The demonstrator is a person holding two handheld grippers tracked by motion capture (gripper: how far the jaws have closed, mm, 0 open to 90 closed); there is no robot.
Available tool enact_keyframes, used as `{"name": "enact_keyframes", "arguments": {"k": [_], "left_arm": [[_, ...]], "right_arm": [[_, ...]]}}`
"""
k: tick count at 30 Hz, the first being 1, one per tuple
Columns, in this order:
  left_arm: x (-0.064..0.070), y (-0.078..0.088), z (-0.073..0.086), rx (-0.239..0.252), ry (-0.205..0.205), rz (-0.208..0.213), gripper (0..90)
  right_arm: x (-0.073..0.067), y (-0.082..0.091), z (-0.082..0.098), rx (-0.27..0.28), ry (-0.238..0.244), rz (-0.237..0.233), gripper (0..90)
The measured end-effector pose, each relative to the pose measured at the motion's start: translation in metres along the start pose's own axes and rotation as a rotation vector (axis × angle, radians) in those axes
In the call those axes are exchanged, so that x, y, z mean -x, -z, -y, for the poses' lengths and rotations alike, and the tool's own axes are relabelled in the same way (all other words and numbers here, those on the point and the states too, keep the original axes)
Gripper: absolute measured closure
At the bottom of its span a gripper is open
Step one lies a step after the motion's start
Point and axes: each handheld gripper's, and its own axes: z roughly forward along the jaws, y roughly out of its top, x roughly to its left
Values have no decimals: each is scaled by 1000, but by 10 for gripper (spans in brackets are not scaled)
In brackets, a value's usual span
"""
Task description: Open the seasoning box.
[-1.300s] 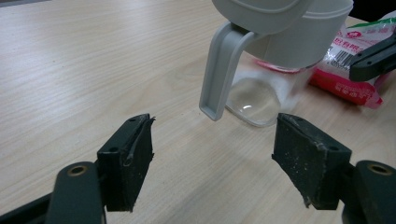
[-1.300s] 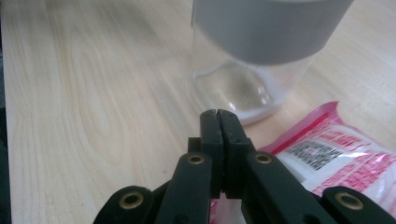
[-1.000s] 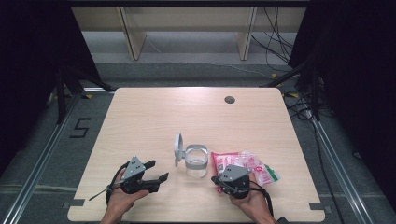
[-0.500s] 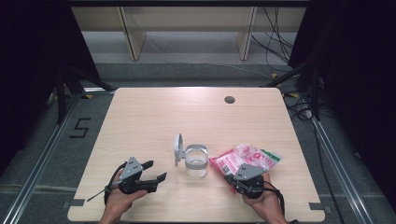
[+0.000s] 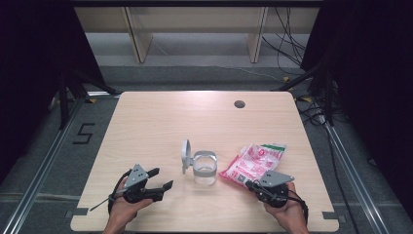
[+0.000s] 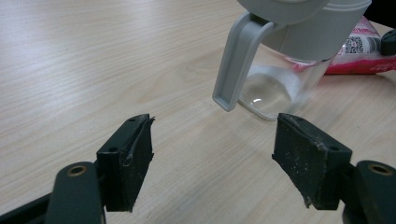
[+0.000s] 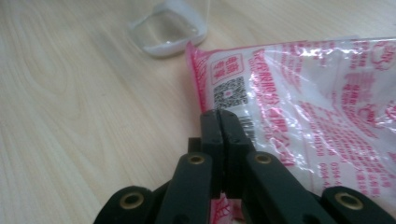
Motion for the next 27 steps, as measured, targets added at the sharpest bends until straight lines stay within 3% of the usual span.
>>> {"name": "enact_keyframes", "arguments": {"k": [2,4,6,7,8,9,11,12,13,15,16,17,19,20,22,23,24,25,26,27], "left_arm": [[-1,1,0,-13,-10,-8,276],[-1,1,0,-15,-11,-8,275],[-1,1,0,-12,-7,-8,276],[-1,1,0,-13,-10,-7,275],[-1,1,0,-13,-10,-7,276],[0,1,0,-18,-15,-5,276],[0,1,0,-18,-13,-8,275],[0,1,0,-13,-7,-6,275],[0,1,0,-13,-8,-6,275],[0,1,0,-16,-10,-7,276],[0,0,0,-14,-8,-6,276],[0,0,0,-12,-8,-6,276],[0,0,-1,-13,-14,-5,276],[1,-1,0,-9,7,-9,276],[1,-1,0,-18,-5,-8,276],[1,-1,0,-18,-6,-3,275],[1,-1,-1,-17,-4,-4,276],[3,-2,-1,-8,8,-3,276],[3,-2,-1,-9,11,-6,276],[3,-2,-1,-18,0,-6,276]], "right_arm": [[1,6,0,35,-48,-19,899],[7,16,1,91,-77,2,869],[12,25,4,137,-139,54,809],[19,34,9,156,-227,106,724],[23,35,13,182,-272,131,682],[23,35,13,182,-272,131,682],[34,38,20,207,-322,182,590],[34,40,22,192,-382,205,544],[37,40,24,185,-396,235,509],[46,40,30,184,-399,253,458],[46,39,31,187,-449,254,445],[51,38,33,193,-426,265,428],[55,36,36,192,-448,260,403],[57,36,37,186,-458,263,390],[57,36,37,163,-497,261,387],[60,34,38,179,-482,266,384],[57,34,37,173,-528,266,378],[63,34,38,171,-472,277,375],[60,33,37,172,-512,272,371],[64,31,38,180,-475,277,364]]}}
